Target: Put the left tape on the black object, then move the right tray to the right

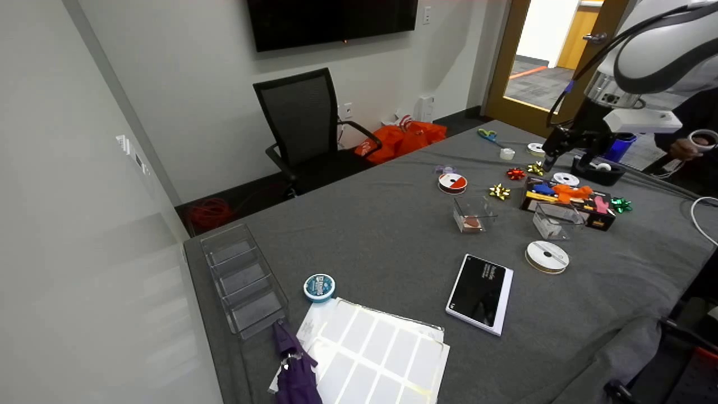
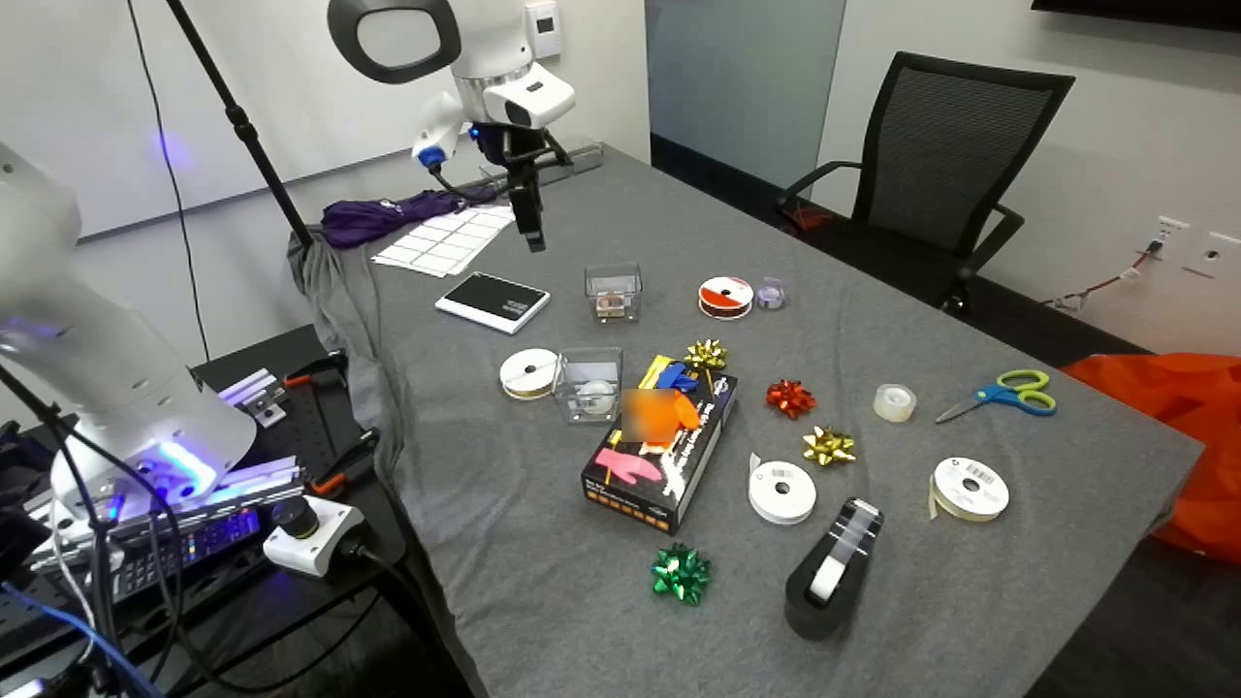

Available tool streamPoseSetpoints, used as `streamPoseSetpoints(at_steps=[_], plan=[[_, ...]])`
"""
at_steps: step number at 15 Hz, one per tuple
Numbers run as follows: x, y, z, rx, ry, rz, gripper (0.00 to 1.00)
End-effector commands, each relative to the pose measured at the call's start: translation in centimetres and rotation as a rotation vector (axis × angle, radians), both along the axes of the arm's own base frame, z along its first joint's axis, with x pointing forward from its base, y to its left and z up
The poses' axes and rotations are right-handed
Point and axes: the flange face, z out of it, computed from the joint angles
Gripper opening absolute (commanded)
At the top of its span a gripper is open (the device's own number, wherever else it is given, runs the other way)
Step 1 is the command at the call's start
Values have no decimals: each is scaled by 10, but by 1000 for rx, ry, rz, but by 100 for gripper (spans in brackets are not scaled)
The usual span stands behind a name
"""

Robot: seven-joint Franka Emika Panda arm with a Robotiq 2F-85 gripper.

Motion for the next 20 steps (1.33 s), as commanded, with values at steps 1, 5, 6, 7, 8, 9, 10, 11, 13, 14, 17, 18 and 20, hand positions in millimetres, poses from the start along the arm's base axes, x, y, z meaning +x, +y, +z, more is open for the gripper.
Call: streamPoseSetpoints(at_steps=[1,5,6,7,8,9,10,11,13,14,17,18,20], plan=[[1,-2,-3,-1,5,-2,100],[1,0,-2,-1,4,-1,100],[1,0,-2,-1,4,-1,100],[3,-3,-8,-7,9,-6,100],[6,-9,-16,-14,4,-19,100],[7,-12,-20,-17,6,-28,100],[10,-18,-28,-23,10,-43,100],[11,-21,-32,-26,8,-51,100],[14,-28,-44,-31,7,-64,100],[15,-32,-52,-31,9,-70,100],[18,-42,-78,-46,11,-86,100],[19,-45,-86,-51,7,-95,100],[21,-49,-102,-61,-2,-112,100]])
